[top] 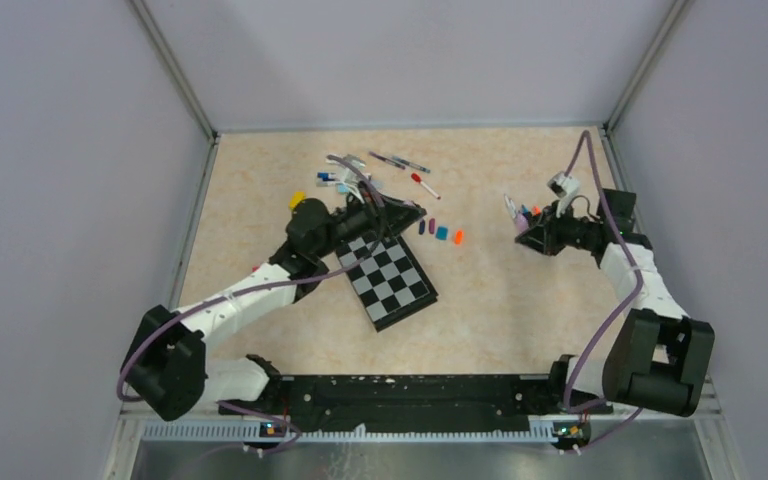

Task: Open the pen caps
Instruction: Place the pen cap at the center of the board.

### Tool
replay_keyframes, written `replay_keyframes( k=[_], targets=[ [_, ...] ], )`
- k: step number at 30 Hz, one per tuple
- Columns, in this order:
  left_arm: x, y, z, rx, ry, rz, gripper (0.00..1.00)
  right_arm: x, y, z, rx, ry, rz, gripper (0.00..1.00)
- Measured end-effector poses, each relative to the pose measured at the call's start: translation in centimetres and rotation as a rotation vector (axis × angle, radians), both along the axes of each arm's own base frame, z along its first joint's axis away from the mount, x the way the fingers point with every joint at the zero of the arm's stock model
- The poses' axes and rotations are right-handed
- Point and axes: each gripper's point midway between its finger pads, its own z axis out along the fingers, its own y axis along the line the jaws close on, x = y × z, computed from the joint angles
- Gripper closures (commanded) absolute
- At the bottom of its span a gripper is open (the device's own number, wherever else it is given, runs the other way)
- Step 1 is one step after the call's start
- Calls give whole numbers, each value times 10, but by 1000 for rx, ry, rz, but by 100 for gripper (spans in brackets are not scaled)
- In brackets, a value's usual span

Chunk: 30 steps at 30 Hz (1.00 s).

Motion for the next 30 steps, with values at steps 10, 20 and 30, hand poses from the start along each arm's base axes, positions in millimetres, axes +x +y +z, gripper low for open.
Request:
replay_keyframes(
  k=[10, 20, 30],
  targets=[
    [7, -116, -134, 442, 271, -21, 100, 29, -85, -8, -70, 5, -371, 100],
    [55, -173, -227, 748, 339, 47, 91, 34, -104, -15, -109, 31, -469, 100],
    [79, -172, -287, 950, 350, 102, 63, 34, -107, -17, -107, 44, -485, 100]
  ],
)
